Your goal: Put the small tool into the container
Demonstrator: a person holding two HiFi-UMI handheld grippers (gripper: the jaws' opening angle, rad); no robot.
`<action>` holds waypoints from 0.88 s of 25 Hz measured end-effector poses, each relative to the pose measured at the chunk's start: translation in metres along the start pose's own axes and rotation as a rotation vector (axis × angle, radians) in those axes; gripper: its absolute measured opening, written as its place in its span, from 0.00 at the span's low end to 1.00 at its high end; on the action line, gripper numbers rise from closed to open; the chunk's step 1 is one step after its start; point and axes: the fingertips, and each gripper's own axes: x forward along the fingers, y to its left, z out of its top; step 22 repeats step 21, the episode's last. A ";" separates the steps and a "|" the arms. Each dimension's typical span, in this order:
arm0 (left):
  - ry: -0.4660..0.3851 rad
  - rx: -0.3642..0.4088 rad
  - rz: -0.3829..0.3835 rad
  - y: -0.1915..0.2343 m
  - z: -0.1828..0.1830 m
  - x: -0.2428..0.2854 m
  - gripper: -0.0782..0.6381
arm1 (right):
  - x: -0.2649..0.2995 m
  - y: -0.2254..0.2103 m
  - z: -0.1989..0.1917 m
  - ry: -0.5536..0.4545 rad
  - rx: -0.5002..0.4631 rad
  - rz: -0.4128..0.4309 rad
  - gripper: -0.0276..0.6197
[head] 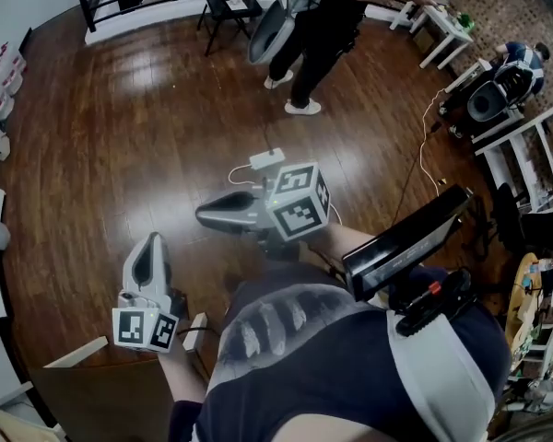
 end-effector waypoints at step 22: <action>0.093 0.043 0.108 0.051 0.007 0.080 0.10 | 0.023 -0.087 0.069 -0.048 0.052 0.152 0.05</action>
